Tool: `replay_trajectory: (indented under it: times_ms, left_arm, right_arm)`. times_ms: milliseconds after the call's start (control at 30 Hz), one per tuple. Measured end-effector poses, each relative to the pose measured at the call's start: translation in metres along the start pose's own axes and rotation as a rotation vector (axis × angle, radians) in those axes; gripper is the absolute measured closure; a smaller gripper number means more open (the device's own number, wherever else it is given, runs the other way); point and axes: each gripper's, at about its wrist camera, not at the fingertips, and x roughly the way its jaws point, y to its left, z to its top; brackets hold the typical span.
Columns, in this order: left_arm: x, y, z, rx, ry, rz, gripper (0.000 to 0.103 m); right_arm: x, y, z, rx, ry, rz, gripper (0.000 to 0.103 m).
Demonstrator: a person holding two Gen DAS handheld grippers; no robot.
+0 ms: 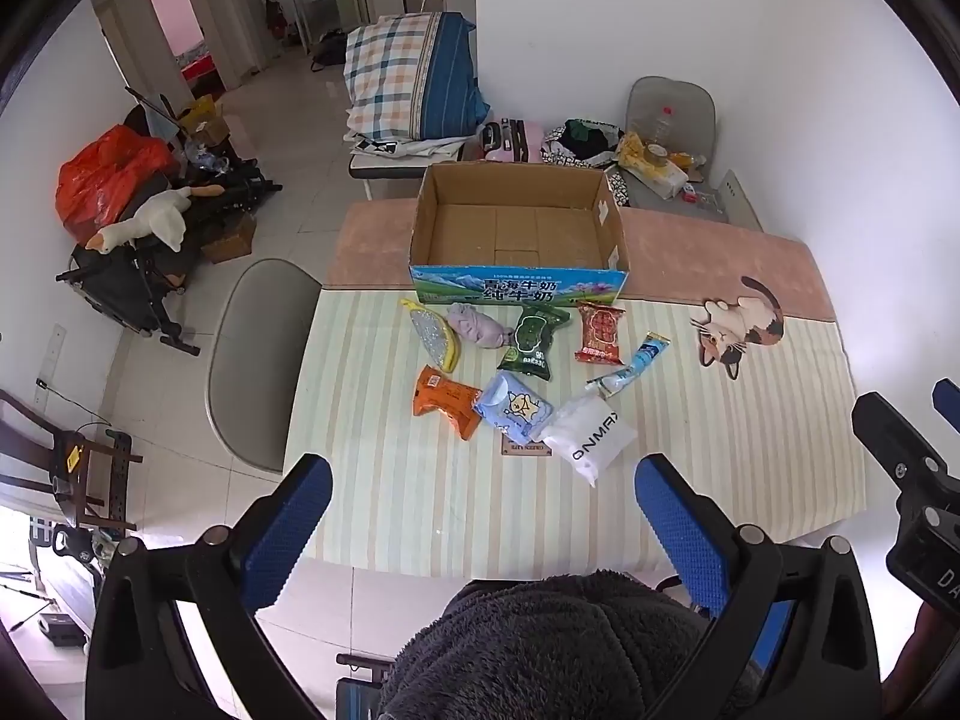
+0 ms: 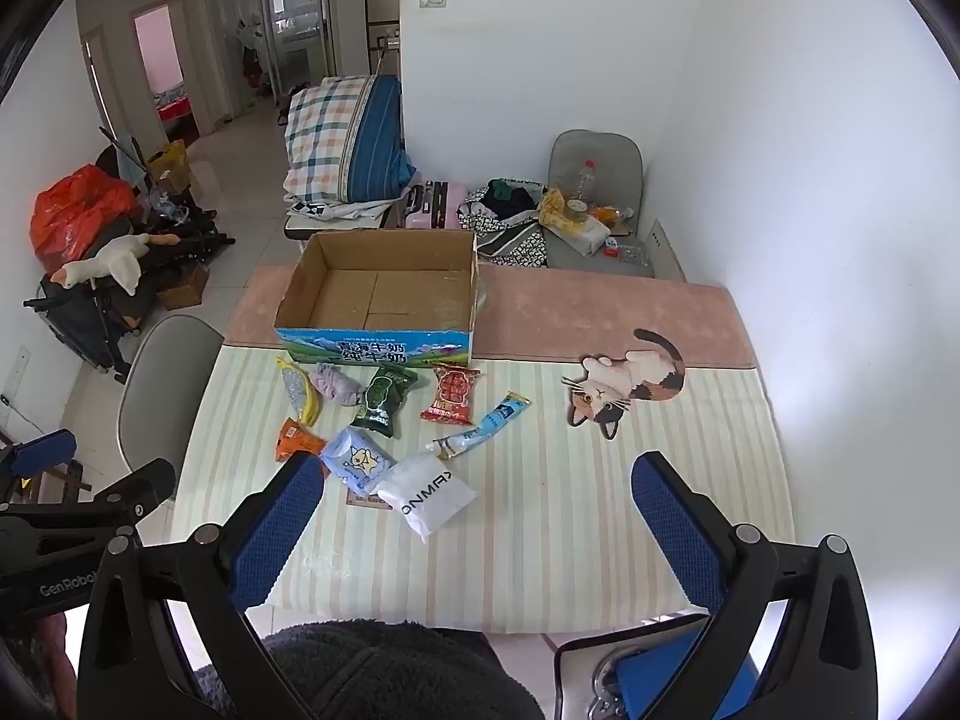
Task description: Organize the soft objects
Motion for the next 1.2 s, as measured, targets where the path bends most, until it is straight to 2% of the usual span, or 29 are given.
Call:
replay_trajectory:
  times_ms: [667,1200]
  left_arm:
    - [-0.01,-0.001,0.002,0.005,-0.041,-0.008,0.0]
    - [-0.007,0.003,0.001,0.004,-0.033,-0.016,0.0]
  right_arm:
    - [-0.005,-0.004,-0.002,0.01,0.0,-0.022,0.0]
    - [-0.008,-0.004,0.001,0.023,-0.004,-0.012,0.0]
